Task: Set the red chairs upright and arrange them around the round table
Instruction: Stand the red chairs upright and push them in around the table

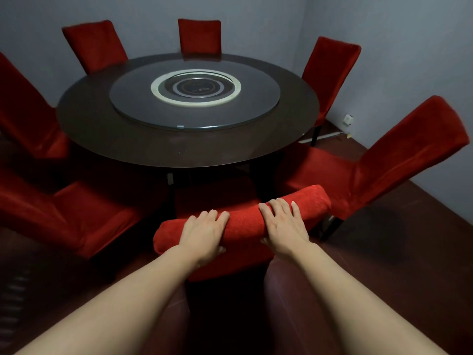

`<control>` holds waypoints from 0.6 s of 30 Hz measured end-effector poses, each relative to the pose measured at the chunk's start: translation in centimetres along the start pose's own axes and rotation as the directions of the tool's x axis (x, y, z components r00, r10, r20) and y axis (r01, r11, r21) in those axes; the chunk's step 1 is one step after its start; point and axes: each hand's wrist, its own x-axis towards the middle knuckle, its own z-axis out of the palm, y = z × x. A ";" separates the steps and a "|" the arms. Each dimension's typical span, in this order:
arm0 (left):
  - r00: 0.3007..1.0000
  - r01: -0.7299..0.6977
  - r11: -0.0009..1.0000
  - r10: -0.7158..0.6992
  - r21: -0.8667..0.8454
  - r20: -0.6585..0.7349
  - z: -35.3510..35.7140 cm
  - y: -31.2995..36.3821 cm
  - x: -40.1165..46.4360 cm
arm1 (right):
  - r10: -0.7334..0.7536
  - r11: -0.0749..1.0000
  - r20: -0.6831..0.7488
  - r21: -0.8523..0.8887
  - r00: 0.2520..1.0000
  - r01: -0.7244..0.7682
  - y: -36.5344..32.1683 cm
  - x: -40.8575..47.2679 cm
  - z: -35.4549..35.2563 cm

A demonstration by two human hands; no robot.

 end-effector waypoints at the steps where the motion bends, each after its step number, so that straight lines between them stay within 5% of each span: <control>1: 1.000 0.013 1.000 -0.012 -0.014 0.006 -0.2 0.1 -0.1 | 0.000 1.000 0.007 0.009 1.000 0.000 0.0 -0.1 -0.2; 18: 0.993 0.088 0.990 -0.096 -0.111 -0.075 -7.6 6.7 -5.2 | -0.014 0.999 -0.036 0.036 0.999 0.016 3.2 -8.0 -7.8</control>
